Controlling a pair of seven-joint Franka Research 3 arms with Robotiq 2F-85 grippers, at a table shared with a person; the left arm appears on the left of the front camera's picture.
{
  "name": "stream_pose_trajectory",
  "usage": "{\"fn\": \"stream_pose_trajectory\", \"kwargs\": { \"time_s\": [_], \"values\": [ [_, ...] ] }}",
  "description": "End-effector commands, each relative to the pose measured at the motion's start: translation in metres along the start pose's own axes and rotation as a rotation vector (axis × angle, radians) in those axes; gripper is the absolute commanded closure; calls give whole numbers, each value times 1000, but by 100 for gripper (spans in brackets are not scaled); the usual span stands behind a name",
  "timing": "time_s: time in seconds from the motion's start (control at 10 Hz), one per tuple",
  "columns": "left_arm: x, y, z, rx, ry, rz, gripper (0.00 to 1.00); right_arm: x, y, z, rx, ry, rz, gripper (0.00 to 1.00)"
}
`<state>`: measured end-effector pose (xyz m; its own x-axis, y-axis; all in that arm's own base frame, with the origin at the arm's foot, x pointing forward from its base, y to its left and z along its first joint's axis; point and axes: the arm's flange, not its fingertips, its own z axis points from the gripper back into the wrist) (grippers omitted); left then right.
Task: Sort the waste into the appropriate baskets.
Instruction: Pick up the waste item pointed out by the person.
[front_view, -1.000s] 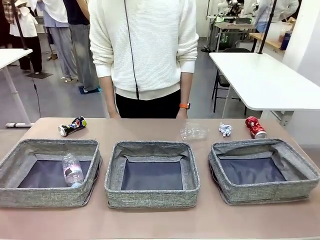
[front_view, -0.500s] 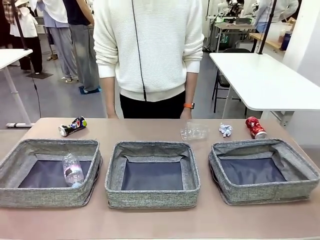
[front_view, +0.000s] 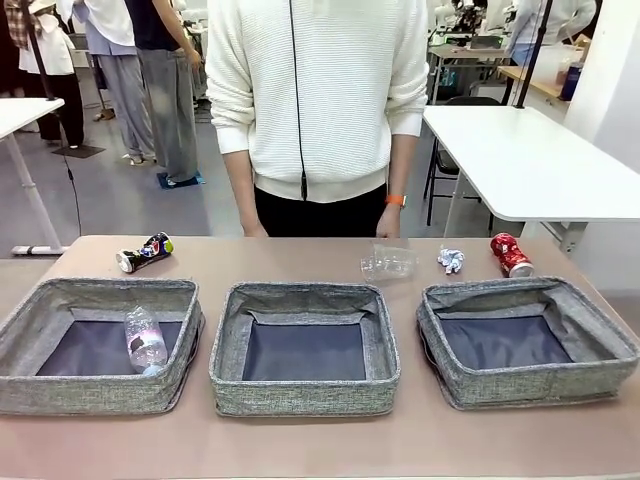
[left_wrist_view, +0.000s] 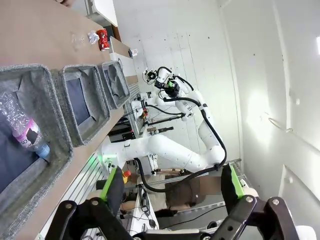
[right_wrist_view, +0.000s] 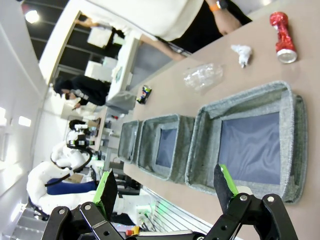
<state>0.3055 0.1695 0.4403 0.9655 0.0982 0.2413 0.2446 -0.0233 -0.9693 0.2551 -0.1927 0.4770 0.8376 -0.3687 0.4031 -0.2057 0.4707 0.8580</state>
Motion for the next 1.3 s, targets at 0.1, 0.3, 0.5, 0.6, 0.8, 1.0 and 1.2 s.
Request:
{"fn": "stream_pose_trajectory", "kwargs": {
  "time_s": [0.1,0.3,0.5,0.6,0.8,1.0,1.2],
  "values": [
    [-5,2,-2,-5,2,-24,0,3,1,0,20,-17,25,0],
    [-5,2,-2,-5,2,-24,0,3,1,0,20,-17,25,0],
    [-5,2,-2,-5,2,-24,0,3,1,0,20,-17,25,0],
    [-5,2,-2,-5,2,-24,0,3,1,0,20,-17,25,0],
    [-5,2,-2,-5,2,-24,0,3,1,0,20,-17,25,0],
    [-5,2,-2,-5,2,-24,0,3,1,0,20,-17,25,0],
    [-5,2,-2,-5,2,-24,0,14,4,-31,-66,41,100,0]
  ]
}}
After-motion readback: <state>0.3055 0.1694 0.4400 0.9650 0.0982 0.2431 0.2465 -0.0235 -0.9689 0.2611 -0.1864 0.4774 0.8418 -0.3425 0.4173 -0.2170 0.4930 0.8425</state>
